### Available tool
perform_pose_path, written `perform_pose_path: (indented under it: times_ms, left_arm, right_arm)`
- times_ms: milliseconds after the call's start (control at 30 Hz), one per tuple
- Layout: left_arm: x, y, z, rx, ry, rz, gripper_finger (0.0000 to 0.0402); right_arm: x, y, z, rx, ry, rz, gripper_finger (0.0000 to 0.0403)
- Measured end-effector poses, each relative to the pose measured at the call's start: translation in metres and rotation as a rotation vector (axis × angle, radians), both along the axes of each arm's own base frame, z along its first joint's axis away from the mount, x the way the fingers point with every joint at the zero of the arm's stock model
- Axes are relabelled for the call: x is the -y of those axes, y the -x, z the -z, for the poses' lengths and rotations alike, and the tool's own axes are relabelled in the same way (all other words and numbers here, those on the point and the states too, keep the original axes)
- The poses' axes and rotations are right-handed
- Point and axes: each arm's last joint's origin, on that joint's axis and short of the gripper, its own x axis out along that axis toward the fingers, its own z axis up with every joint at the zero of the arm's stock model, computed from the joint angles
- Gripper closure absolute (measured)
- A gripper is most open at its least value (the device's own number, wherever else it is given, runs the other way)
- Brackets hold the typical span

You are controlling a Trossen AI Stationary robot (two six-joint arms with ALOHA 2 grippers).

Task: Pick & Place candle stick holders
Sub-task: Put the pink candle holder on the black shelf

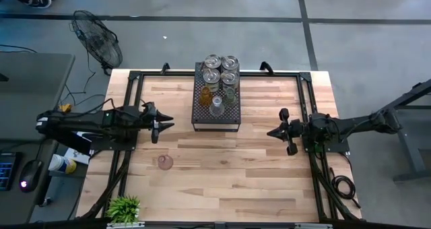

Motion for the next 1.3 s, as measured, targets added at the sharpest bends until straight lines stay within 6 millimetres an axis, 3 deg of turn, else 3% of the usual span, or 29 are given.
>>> perform_pose_path:
  times_ms: [633, 933, 1300]
  left_arm:
    - [0.0, -0.013, -0.019, -0.16, 0.056, -0.023, 0.0273]
    - [0.0, -0.022, -0.039, -0.191, 0.078, -0.033, 0.0273]
    - [0.002, -0.027, -0.051, -0.357, 0.299, -0.068, 0.0273]
  right_arm:
    - [0.002, 0.01, -0.007, 0.097, 0.076, 0.033, 0.0403]
    - [0.003, 0.01, -0.008, 0.096, 0.09, 0.082, 0.0403]
    - [0.003, 0.01, -0.007, 0.096, 0.091, 0.082, 0.0403]
